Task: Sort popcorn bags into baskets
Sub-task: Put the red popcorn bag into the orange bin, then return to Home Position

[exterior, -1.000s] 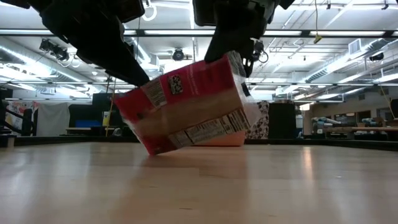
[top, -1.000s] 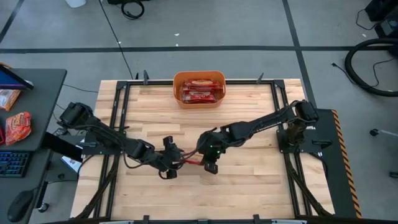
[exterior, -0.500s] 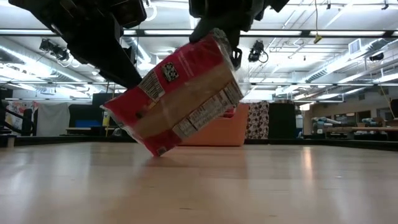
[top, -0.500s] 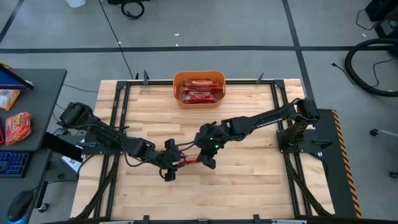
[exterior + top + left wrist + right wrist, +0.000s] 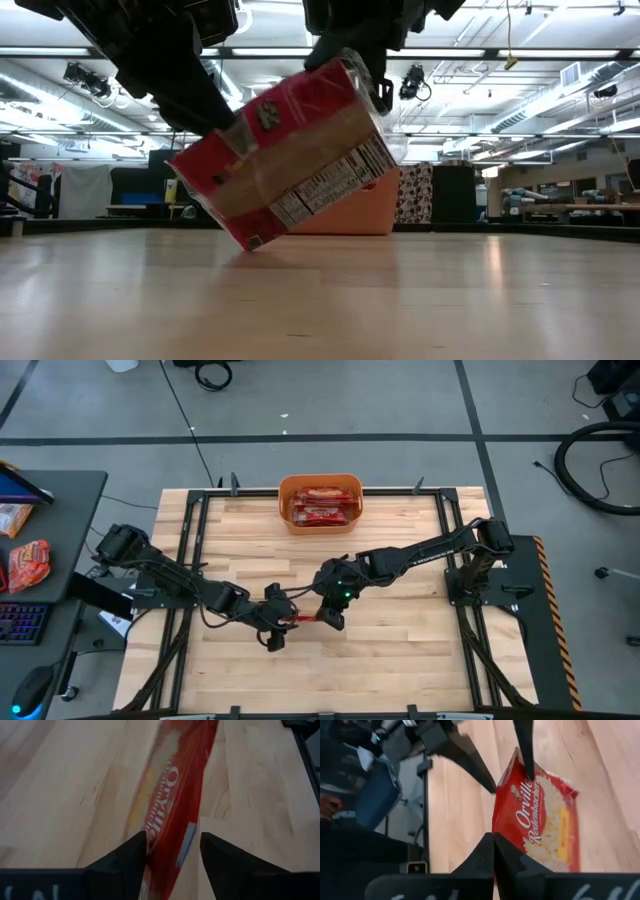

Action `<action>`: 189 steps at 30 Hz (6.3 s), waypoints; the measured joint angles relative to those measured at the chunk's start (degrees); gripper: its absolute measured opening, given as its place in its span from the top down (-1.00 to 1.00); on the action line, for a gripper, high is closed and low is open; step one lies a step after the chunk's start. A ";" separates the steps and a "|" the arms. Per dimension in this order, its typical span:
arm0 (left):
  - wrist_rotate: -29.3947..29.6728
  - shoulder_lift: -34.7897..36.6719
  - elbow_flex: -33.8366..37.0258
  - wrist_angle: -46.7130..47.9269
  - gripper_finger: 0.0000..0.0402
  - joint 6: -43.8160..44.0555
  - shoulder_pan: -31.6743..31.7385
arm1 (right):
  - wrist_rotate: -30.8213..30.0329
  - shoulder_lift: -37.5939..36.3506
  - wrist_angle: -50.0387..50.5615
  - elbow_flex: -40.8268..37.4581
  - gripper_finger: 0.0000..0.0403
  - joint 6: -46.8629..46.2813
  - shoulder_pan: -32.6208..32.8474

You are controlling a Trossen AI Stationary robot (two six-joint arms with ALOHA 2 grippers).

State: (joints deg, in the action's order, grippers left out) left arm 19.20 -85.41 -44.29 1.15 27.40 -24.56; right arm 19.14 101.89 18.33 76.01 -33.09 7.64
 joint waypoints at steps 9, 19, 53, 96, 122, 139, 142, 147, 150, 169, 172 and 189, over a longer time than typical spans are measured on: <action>0.02 0.00 0.00 0.84 0.11 -0.01 -0.09 | 3.23 0.02 -6.23 0.00 0.99 -3.43 -0.62; -6.59 0.02 -0.04 0.58 0.54 0.67 -0.11 | 6.40 0.11 -16.16 0.00 0.98 -3.48 -1.91; -12.23 3.41 -24.86 31.75 0.82 -18.92 27.89 | -23.02 -27.47 25.46 0.04 0.68 10.60 -17.41; -6.81 -28.08 -50.60 35.60 0.16 -53.59 54.19 | -15.94 -27.15 29.75 -0.02 0.69 29.66 -30.74; -21.06 -12.72 -50.54 44.17 0.38 -35.70 46.05 | -5.56 -37.96 15.55 -16.93 0.97 20.02 -33.53; -28.12 1.66 -32.25 31.73 0.42 -27.36 41.66 | -4.19 -64.63 -14.77 -45.43 0.93 0.09 -32.02; -28.94 5.33 -28.59 28.82 0.42 -25.51 41.66 | -5.29 -66.12 -21.49 -49.96 0.93 -2.46 -30.69; -30.44 11.88 -21.10 20.40 0.42 -19.62 41.38 | -10.94 -67.08 -29.80 -55.31 0.97 -2.98 -27.10; -29.31 15.80 -16.20 16.81 0.42 -16.25 41.19 | -14.85 -67.16 -31.83 -56.91 0.97 -2.93 -24.17; -19.83 44.11 11.10 1.80 0.42 1.21 41.40 | -17.27 -69.57 -56.97 -75.43 0.96 -13.31 -14.93; -18.65 49.20 12.99 2.54 0.42 3.84 41.44 | -16.62 -69.93 -57.96 -75.32 0.96 -13.67 -14.91; -16.03 74.90 23.20 5.34 0.42 6.44 41.44 | -24.56 -77.95 -59.08 -75.32 0.96 -15.47 -14.93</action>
State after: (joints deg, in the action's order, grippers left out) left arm 3.17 -10.51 -21.09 6.49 33.84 16.88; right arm -5.42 23.94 -40.75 0.69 -48.57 -7.29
